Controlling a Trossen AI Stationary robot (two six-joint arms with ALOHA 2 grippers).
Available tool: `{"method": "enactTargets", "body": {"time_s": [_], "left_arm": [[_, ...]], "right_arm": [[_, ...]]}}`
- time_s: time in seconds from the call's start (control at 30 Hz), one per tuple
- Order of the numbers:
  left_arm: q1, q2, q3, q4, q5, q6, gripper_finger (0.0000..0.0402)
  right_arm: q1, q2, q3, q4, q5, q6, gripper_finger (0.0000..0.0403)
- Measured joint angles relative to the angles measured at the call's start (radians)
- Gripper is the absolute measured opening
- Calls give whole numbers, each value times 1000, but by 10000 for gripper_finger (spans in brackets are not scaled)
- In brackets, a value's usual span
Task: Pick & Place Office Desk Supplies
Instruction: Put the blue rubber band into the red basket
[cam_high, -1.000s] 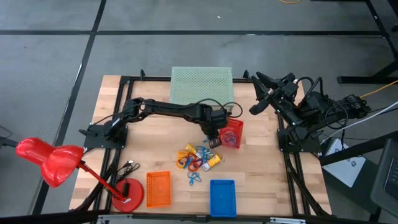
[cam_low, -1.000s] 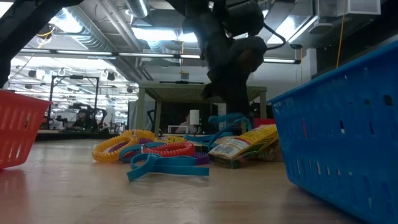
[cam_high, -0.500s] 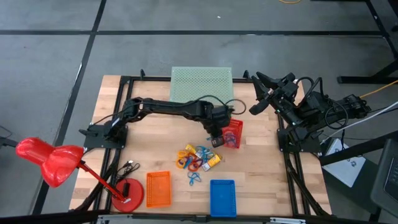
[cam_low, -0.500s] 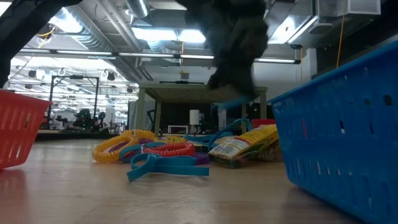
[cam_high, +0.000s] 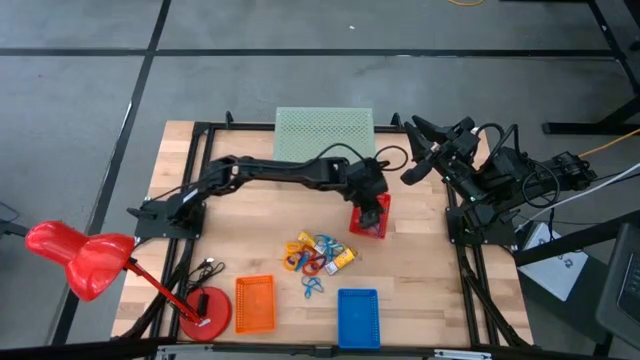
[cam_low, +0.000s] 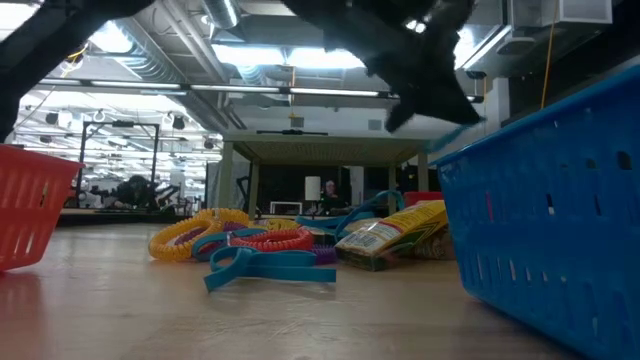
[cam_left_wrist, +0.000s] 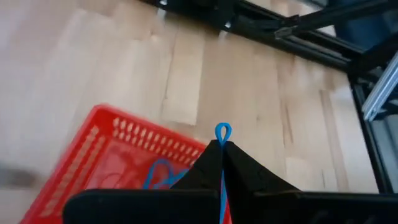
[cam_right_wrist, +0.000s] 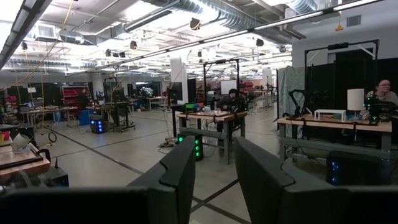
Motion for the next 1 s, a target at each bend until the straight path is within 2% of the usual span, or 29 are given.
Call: {"method": "enactTargets", "body": {"time_s": [0.1,0.3,0.73,0.87,1.0], "left_arm": [[10,36,-1,65,21,-36,3],[18,75,-2,37,28,-44,13],[26,70,-2,7,52,-87,165],[32,52,0,2,107,-138,185],[32,-21,1,-27,104,-140,184]], "right_arm": [[0,0,0,1,0,0,114],[0,0,0,0,1,1,114],[-1,0,0,0,1,0,114],[-1,0,0,0,5,0,114],[-1,0,0,0,5,0,114]]}}
